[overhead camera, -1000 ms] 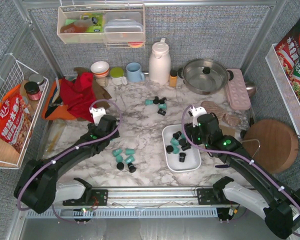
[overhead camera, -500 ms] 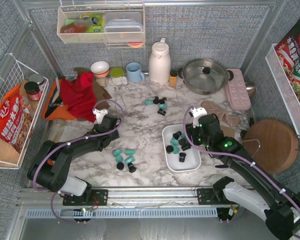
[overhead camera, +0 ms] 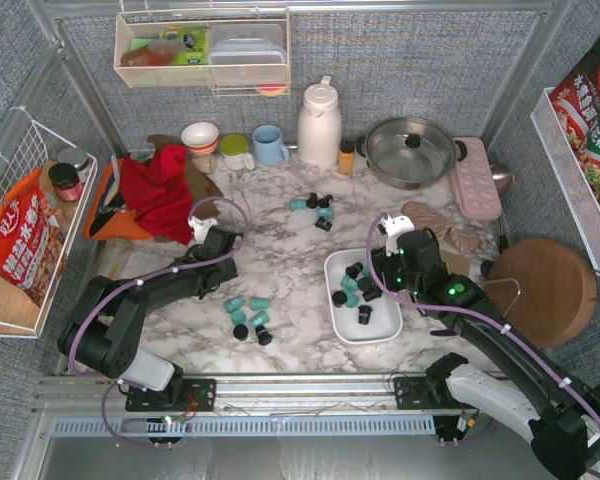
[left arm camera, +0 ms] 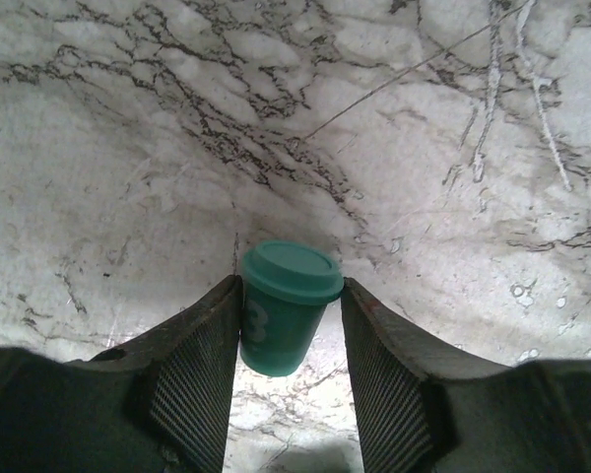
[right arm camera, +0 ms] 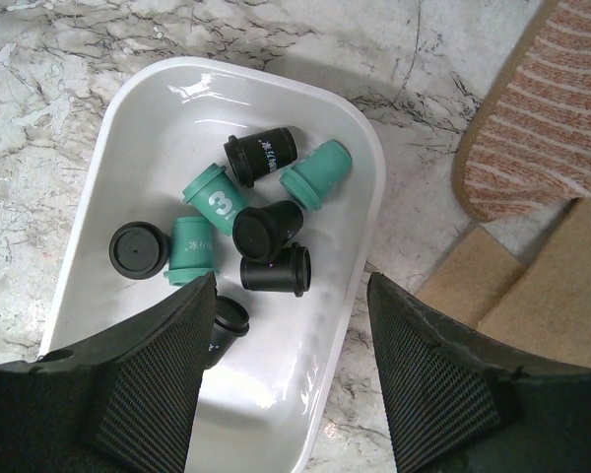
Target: Mix the coffee capsules in the storage basket
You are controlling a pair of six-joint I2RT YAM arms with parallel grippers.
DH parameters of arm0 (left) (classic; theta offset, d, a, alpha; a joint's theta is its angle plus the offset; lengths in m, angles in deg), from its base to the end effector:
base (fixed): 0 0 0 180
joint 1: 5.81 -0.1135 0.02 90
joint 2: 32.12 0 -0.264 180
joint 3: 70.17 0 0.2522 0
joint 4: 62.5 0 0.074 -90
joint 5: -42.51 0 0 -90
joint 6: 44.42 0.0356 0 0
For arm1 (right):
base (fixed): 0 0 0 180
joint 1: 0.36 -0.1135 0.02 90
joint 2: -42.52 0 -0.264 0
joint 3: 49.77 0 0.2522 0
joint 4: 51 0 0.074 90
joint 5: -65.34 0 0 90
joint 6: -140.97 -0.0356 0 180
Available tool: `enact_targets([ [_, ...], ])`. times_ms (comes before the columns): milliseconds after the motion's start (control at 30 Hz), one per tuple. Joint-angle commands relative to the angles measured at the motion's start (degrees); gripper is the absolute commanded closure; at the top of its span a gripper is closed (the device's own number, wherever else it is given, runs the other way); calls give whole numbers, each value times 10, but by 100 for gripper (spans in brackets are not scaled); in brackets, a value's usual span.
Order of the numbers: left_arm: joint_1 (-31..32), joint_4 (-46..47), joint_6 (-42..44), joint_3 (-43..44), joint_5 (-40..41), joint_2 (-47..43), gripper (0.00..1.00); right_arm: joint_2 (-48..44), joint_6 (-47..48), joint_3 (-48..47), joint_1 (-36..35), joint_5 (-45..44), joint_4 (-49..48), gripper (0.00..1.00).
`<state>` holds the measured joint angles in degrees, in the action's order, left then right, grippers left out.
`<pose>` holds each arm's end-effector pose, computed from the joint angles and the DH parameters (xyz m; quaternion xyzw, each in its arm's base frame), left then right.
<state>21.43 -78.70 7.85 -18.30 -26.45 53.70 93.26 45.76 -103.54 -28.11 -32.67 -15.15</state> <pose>0.2536 -0.1162 0.1536 -0.1465 0.9148 -0.0352 0.3748 0.1763 0.0871 0.2720 -0.1384 0.8656 0.0766 0.4752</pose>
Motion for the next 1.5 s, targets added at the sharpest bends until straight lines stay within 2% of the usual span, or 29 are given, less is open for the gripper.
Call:
enact_targets([
  [0,0,-37,-15,0,6,-3,46,-1,-3,4,1,4,-17,33],
  [300,0,-35,-19,-17,3,-17,49,-2,-4,5,3,5,-18,33],
  [633,1,-41,-20,-19,11,-25,65,-10,-6,10,3,6,-20,33],
  [800,12,-47,-19,-2,1,-72,67,-13,-10,16,3,2,-27,33],
  [933,52,-46,0,43,-9,-104,67,-27,-20,30,3,-12,-39,33],
  [1133,174,18,47,132,12,-93,66,-63,-40,81,4,-62,-88,33],
  [1333,278,126,103,180,-21,-12,65,-98,-58,101,4,-120,-95,33],
  [1467,313,117,94,237,-27,62,65,-135,-63,116,4,-137,-102,33],
])
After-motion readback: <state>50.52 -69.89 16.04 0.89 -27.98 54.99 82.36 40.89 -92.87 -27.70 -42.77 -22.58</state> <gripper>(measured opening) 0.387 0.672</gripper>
